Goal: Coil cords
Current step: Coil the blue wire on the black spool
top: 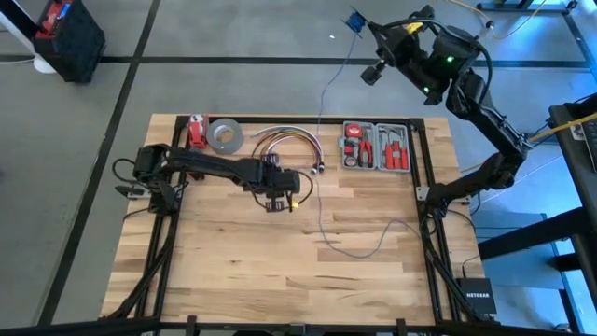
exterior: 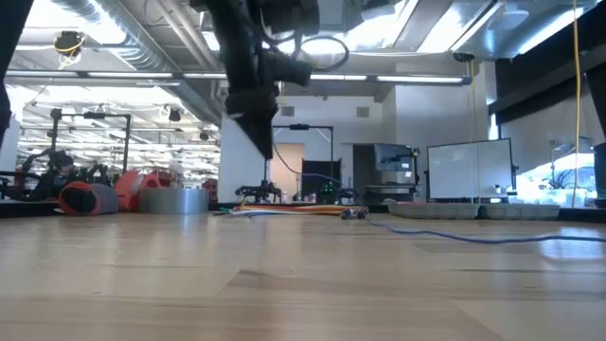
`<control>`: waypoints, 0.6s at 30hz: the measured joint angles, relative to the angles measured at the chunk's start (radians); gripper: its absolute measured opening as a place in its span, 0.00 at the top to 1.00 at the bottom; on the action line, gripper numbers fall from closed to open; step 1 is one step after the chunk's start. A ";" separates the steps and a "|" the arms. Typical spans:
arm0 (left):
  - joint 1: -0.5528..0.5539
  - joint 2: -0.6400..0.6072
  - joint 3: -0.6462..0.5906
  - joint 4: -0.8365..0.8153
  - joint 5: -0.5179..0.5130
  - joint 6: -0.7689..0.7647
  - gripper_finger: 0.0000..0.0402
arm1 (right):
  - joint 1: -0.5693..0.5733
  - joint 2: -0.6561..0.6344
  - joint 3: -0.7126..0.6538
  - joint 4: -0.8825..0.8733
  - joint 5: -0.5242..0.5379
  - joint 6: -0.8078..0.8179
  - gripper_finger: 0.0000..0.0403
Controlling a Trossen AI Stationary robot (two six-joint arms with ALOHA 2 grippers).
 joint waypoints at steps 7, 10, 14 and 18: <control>0.109 -0.141 0.040 0.093 -0.002 0.121 0.62 | -0.057 0.022 0.000 -0.006 -0.068 0.074 1.00; 0.165 -0.219 0.014 0.189 -0.003 0.157 0.62 | -0.088 0.025 0.000 -0.020 -0.117 0.109 1.00; 0.220 -0.294 -0.037 0.359 -0.002 0.181 0.62 | -0.102 0.027 0.000 -0.031 -0.187 0.161 1.00; 0.249 -0.341 -0.117 0.526 0.074 0.191 0.62 | -0.111 0.028 0.000 -0.038 -0.196 0.165 1.00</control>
